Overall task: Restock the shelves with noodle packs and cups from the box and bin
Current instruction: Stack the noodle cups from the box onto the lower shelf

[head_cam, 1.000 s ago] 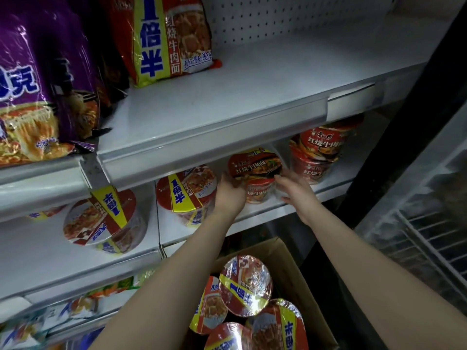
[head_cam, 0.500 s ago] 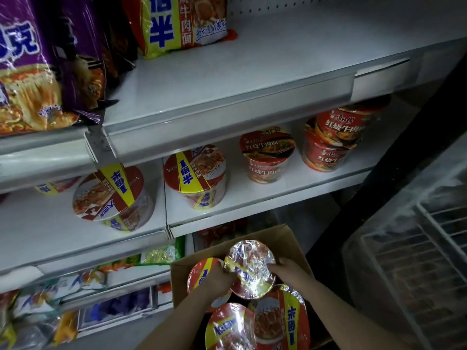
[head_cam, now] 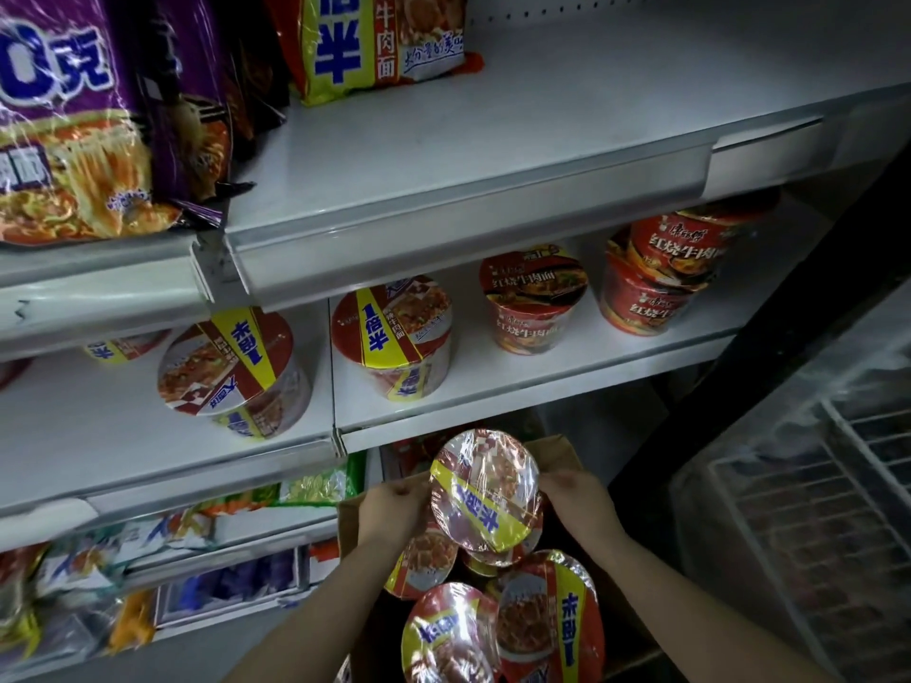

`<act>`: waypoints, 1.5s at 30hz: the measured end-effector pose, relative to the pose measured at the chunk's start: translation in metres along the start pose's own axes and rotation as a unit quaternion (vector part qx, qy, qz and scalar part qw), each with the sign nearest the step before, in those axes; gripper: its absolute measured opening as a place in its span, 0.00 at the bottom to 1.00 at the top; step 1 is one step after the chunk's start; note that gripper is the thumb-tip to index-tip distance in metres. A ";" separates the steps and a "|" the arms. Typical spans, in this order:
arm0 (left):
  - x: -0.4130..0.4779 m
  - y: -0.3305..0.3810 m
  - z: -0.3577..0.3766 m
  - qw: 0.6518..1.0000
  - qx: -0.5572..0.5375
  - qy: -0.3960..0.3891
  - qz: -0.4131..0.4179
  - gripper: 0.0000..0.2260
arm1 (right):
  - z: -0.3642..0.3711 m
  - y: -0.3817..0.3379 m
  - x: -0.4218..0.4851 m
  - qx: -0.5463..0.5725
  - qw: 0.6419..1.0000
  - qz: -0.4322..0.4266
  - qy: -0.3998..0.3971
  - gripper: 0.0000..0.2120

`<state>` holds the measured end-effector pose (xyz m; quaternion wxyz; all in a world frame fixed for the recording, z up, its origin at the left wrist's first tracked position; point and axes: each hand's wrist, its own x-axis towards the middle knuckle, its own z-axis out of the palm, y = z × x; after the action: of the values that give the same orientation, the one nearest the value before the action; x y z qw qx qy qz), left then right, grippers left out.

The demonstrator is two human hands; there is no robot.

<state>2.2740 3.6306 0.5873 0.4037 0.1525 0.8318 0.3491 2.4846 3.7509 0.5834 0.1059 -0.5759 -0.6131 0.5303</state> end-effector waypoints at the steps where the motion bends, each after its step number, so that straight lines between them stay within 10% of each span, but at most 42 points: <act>1: -0.002 0.001 -0.002 1.000 0.000 0.000 0.005 0.08 | 0.000 -0.002 -0.004 0.005 1.000 -0.006 0.008 0.16; 12: -0.079 0.032 -0.029 0.947 -0.276 -0.126 0.106 0.15 | -0.008 -0.044 -0.044 0.172 0.977 -0.105 0.070 0.05; 22: -0.129 0.073 -0.077 0.923 -0.284 -0.023 0.258 0.15 | -0.019 -0.141 -0.088 0.268 0.951 -0.142 0.069 0.12; 38: -0.068 0.151 -0.136 0.801 -0.560 -0.030 0.211 0.24 | -0.003 -0.212 -0.096 0.378 0.900 -0.207 -0.073 0.26; 42: -0.048 0.176 -0.144 0.806 -0.559 0.029 0.192 0.22 | 0.009 -0.234 -0.072 0.380 0.900 -0.201 -0.072 0.34; 45: -0.026 0.178 -0.146 0.880 -0.431 0.052 0.194 0.12 | 0.018 -0.240 -0.053 0.385 0.902 -0.181 -0.079 0.34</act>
<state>2.1719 3.6766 0.7904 0.3100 0.1035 0.5729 0.7516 2.3458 3.7523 0.7869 0.3650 -0.3256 -0.4615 0.7401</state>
